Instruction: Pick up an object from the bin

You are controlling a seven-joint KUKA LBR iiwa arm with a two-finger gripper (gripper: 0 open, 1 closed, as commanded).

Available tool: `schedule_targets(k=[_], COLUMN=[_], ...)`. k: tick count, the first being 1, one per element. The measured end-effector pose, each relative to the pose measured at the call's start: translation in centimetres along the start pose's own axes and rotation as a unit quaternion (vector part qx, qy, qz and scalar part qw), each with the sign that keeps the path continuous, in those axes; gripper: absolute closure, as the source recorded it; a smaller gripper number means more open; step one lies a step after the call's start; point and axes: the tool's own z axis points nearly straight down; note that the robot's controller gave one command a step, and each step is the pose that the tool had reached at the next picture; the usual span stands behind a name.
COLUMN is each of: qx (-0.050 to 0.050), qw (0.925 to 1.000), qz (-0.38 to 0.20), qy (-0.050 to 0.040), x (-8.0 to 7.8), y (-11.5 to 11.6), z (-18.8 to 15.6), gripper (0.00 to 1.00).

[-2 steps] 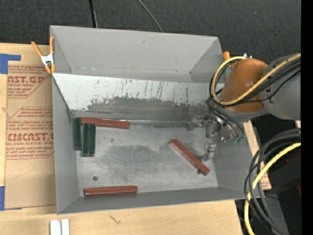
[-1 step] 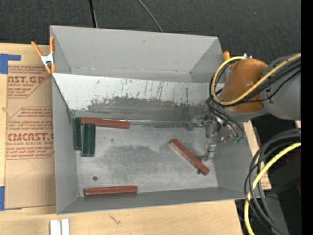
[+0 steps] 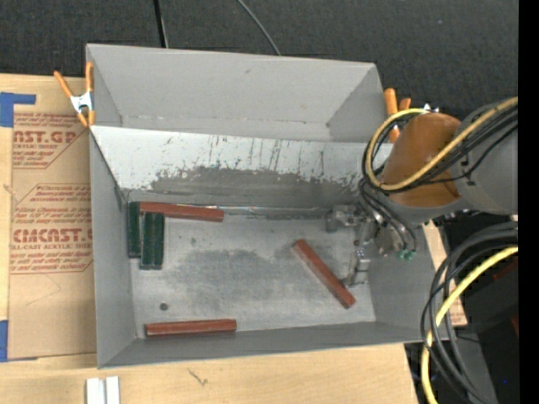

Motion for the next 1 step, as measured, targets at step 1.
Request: schedule_targets(k=[1], qx=[0.0], qw=[0.9996], qz=[0.029], qy=[0.0016], x=[3.81], y=[0.23], z=[0.37], gripper=[0.0])
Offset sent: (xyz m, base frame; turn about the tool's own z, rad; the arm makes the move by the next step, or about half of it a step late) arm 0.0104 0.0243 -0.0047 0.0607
